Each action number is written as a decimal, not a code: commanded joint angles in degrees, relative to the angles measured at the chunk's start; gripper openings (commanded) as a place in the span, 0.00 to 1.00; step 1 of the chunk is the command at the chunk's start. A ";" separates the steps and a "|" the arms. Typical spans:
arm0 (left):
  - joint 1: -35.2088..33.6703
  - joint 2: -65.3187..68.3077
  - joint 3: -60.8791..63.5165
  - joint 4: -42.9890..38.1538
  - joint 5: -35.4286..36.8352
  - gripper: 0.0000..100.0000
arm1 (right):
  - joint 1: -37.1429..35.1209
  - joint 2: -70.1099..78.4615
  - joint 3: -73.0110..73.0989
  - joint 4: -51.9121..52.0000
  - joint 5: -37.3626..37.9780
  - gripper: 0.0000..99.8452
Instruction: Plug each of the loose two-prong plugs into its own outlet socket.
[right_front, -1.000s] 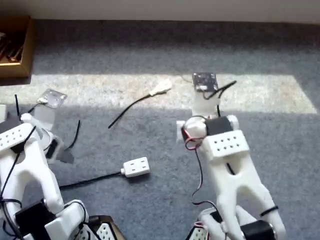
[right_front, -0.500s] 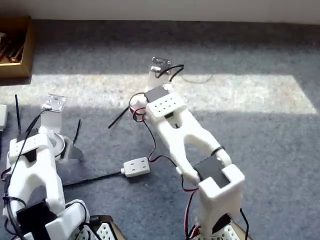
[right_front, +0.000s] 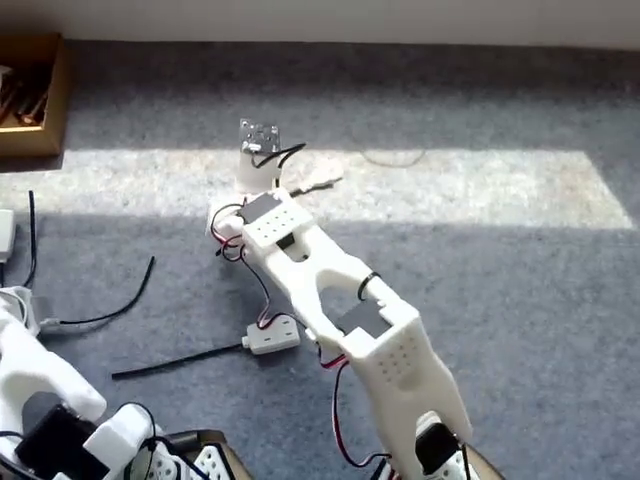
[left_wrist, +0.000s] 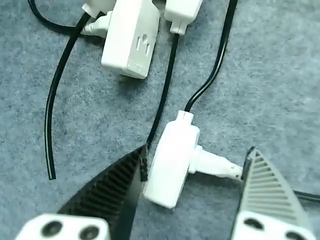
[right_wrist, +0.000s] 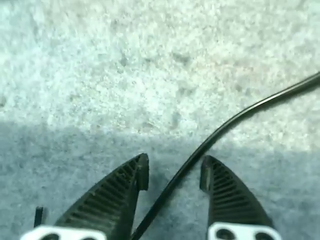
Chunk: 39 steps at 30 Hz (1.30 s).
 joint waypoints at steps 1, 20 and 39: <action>-0.40 -0.22 -1.80 -0.44 0.44 0.31 | 1.54 2.68 -4.00 -1.71 -0.18 0.16; 2.86 -0.22 1.19 -0.53 0.18 0.31 | 5.67 2.42 -27.56 57.71 35.87 0.01; 10.95 -0.13 5.93 -0.53 0.09 0.31 | 23.87 -54.02 43.56 44.62 78.33 0.01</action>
